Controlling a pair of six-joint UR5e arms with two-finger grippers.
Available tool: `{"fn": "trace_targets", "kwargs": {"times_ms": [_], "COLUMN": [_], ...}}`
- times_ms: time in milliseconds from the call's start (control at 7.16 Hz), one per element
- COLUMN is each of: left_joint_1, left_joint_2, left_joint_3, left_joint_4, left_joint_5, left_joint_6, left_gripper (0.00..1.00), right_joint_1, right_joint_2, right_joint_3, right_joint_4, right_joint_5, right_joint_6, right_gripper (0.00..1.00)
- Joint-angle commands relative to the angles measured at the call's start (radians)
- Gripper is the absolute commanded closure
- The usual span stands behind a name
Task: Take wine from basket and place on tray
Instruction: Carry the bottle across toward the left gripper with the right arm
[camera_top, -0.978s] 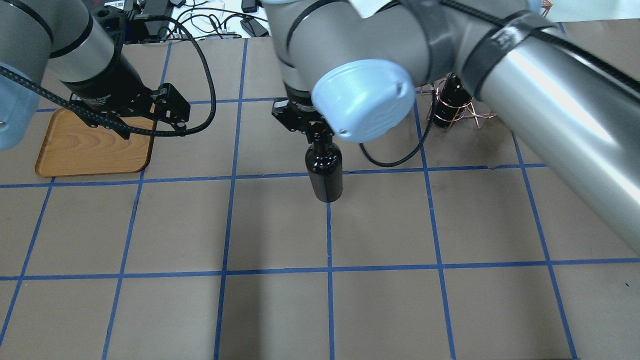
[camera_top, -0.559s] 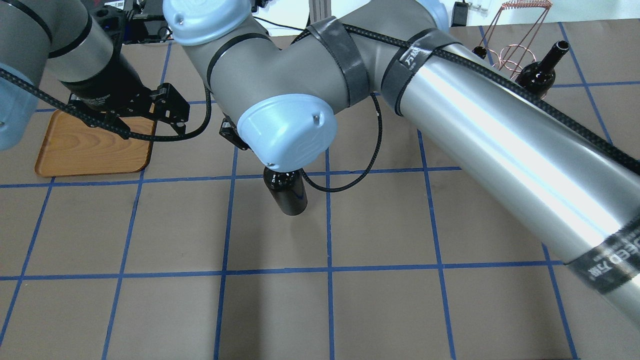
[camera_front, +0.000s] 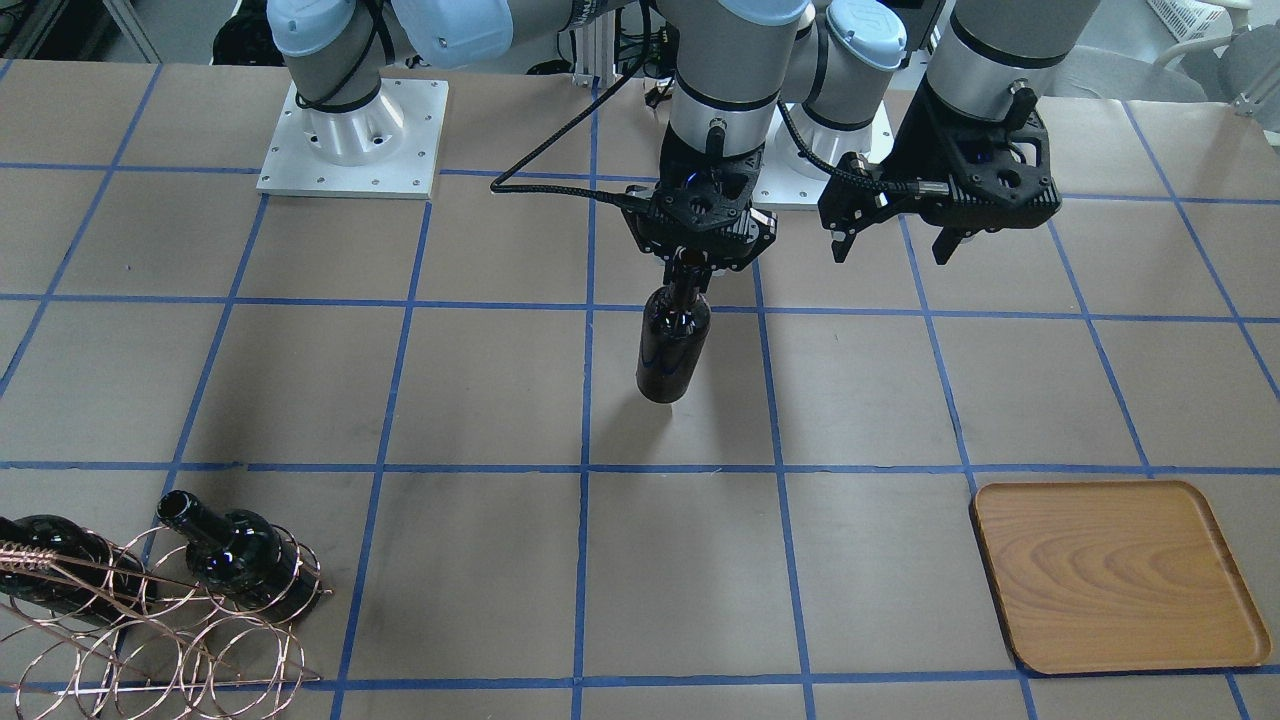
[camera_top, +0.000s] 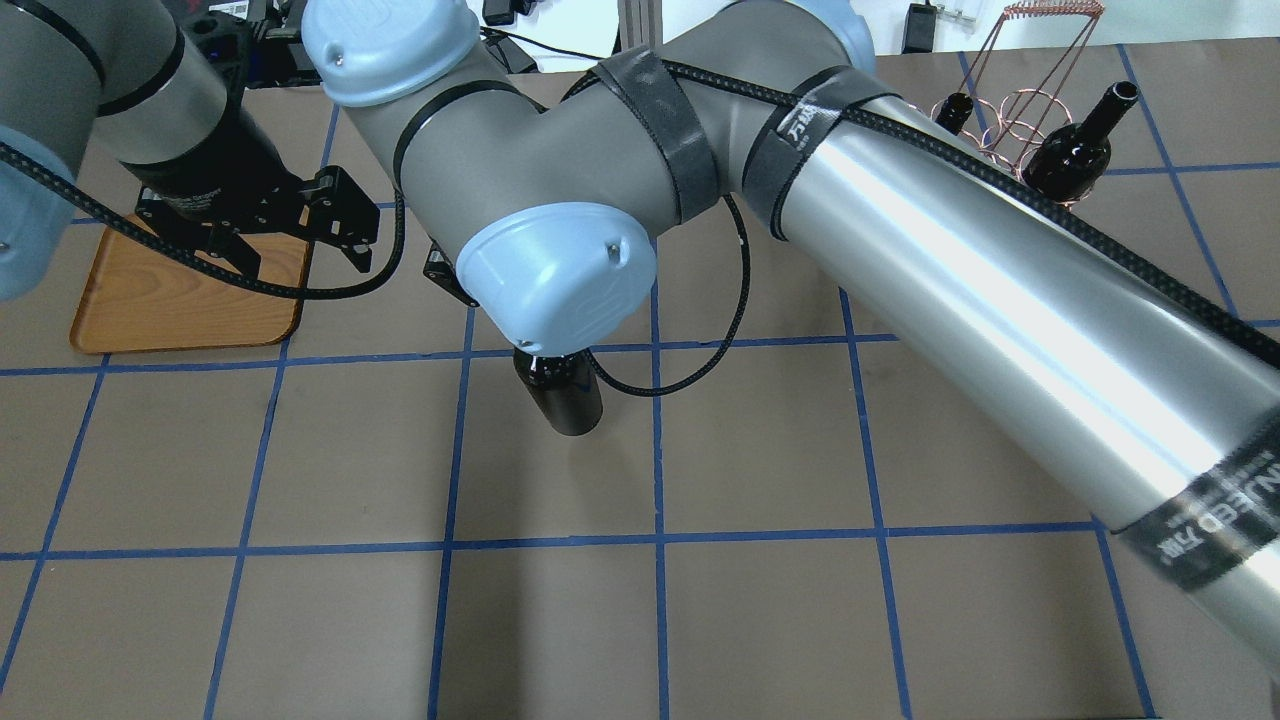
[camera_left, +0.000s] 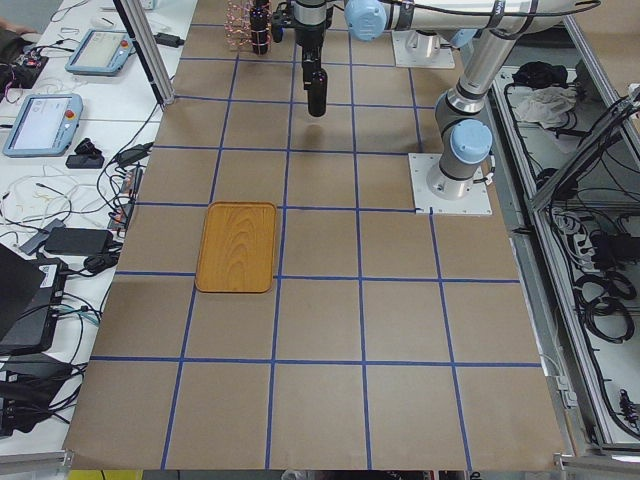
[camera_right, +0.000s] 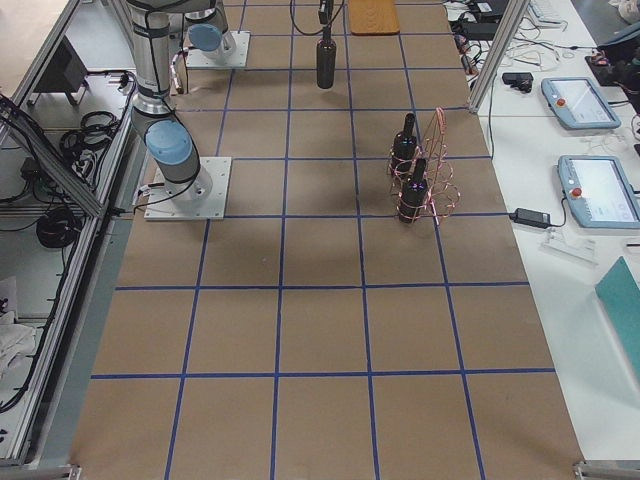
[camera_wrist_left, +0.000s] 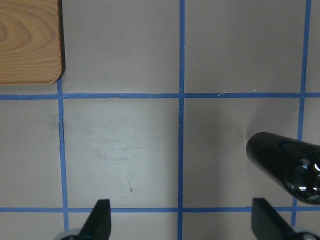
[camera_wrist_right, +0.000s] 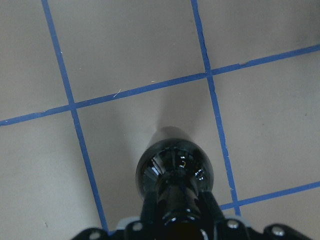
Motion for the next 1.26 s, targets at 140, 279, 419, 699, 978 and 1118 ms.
{"fn": "trace_targets", "kwargs": {"times_ms": [140, 279, 419, 699, 978, 1118], "left_joint_1": [0.0, 0.002, 0.002, 0.002, 0.002, 0.002], "left_joint_2": [0.001, 0.001, 0.001, -0.001, -0.001, -0.001], "left_joint_3": [0.0, 0.0, 0.0, 0.0, 0.0, 0.0], "left_joint_4": [0.0, 0.0, 0.0, 0.002, 0.002, 0.0], "left_joint_5": [0.002, 0.002, 0.002, 0.002, 0.0, 0.002], "left_joint_6": [0.0, 0.0, 0.0, 0.0, 0.0, 0.0], "left_gripper": [0.0, 0.0, 0.0, 0.0, 0.0, 0.0], "right_joint_1": [0.03, 0.033, 0.036, 0.041, 0.06, 0.062], "right_joint_2": [0.011, 0.013, 0.014, 0.016, 0.046, 0.054], "right_joint_3": [-0.001, -0.001, -0.001, 0.001, -0.001, -0.001], "right_joint_4": [-0.029, -0.036, -0.047, -0.064, -0.117, -0.128], "right_joint_5": [0.012, 0.013, 0.031, 0.042, 0.042, 0.042], "right_joint_6": [0.057, 0.074, 0.098, 0.125, 0.158, 0.16], "right_gripper": [0.72, 0.72, 0.72, 0.71, 0.71, 0.7]}}
